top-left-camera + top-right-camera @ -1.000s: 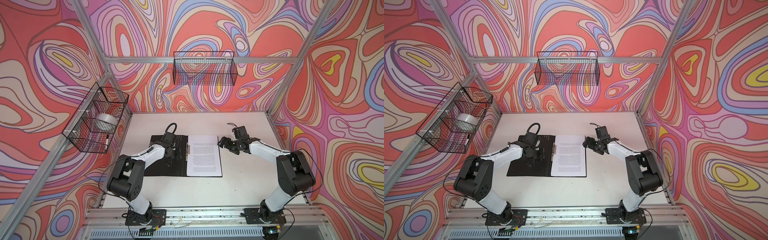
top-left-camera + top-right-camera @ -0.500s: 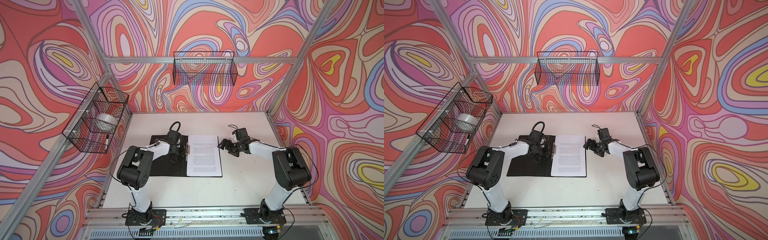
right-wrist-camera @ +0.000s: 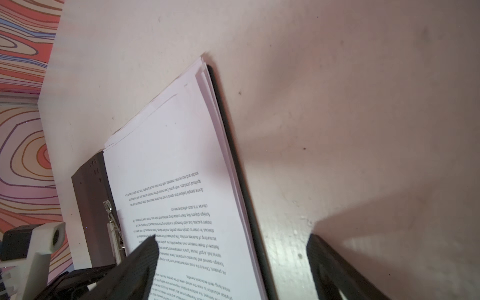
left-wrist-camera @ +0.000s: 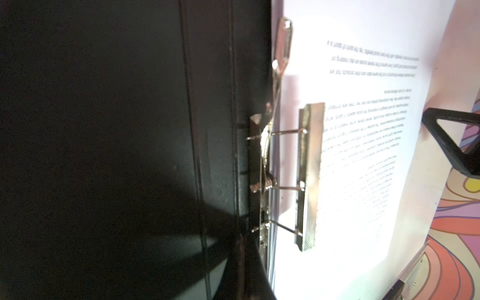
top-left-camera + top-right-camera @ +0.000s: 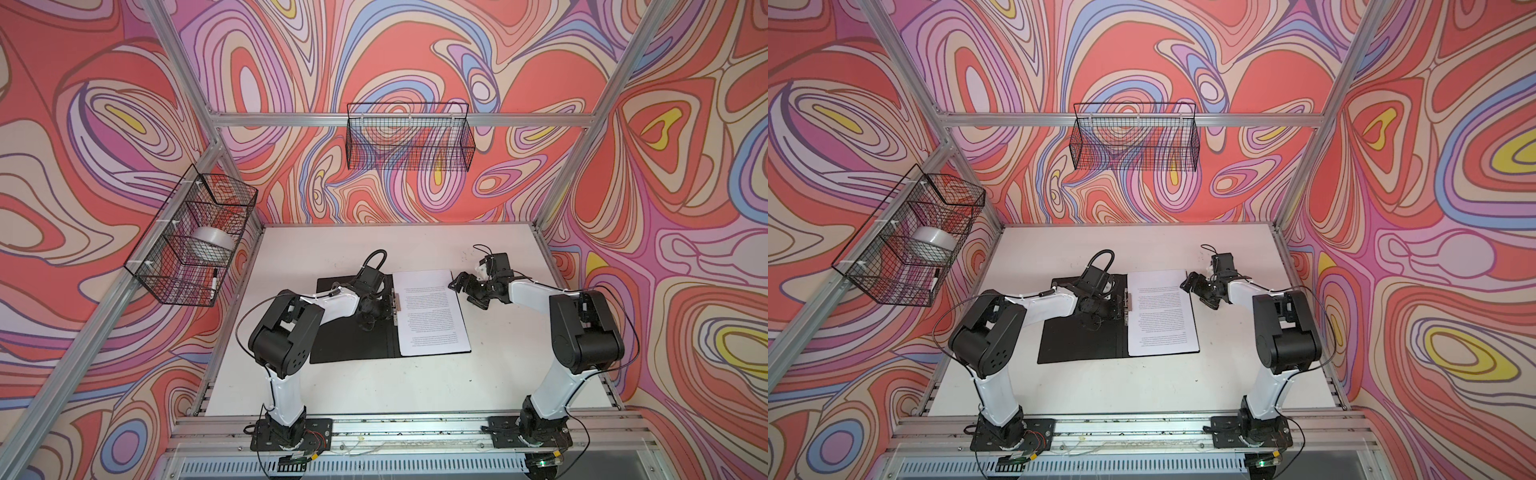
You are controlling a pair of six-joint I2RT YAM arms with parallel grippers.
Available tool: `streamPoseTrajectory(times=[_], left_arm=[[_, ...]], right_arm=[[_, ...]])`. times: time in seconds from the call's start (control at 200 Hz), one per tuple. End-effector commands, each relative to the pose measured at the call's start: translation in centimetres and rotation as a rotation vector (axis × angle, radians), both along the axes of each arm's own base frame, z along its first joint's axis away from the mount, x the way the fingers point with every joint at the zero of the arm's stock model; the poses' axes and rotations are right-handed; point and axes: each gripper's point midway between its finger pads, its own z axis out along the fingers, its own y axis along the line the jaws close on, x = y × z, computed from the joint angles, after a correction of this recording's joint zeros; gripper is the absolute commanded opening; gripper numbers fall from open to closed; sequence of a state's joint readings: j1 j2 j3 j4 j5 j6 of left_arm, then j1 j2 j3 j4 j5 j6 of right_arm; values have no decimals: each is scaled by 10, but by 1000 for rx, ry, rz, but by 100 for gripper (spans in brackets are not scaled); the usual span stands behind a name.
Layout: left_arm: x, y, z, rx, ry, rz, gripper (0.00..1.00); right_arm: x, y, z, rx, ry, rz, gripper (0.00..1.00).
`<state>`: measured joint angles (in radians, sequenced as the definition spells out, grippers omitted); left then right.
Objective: Put the files into the folder
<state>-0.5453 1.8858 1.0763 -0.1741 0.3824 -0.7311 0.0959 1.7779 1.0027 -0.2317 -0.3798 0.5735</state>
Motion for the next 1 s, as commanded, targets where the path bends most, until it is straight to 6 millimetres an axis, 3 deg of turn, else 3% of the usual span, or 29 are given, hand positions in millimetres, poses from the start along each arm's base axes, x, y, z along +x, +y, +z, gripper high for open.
streamPoseTrajectory(times=[0.0, 0.135, 0.22, 0.27, 0.376, 0.456, 0.516, 0.581, 0.596, 0.741, 0.821, 0.996], left_arm=[[-14, -18, -19, 1, 72, -5, 0], [-18, -21, -20, -29, 106, 38, 0], [-18, -17, -14, -49, 112, 55, 0], [-19, -13, -9, -64, 114, 62, 0], [-17, -4, 4, -97, 122, 77, 0], [-14, 4, 17, -125, 112, 79, 0], [-12, 8, 25, -142, 110, 74, 11], [-7, 14, 32, -136, 109, 73, 15], [-6, 17, 33, -130, 107, 76, 15], [17, 26, 46, -180, 75, 111, 28], [33, 20, 55, -234, 38, 83, 40], [56, 4, 49, -247, 3, -48, 62]], right_arm=[[-5, -23, 12, -112, 7, -38, 94], [-5, -36, 26, -189, -4, -62, 90], [-5, -29, 37, -185, -35, -38, 81], [-4, -15, 42, -184, -51, 6, 73], [-2, 24, 49, -166, -74, 123, 43], [-2, 53, 51, -140, -88, 199, 27], [-2, 71, 51, -121, -90, 243, 19], [-2, 88, 55, -99, -100, 282, 14], [-2, 91, 45, -99, -78, 291, 13], [-4, 118, 27, -82, -25, 360, 4], [-5, 124, 19, -85, -3, 377, 3], [-9, 122, 5, -94, 45, 374, 1]])
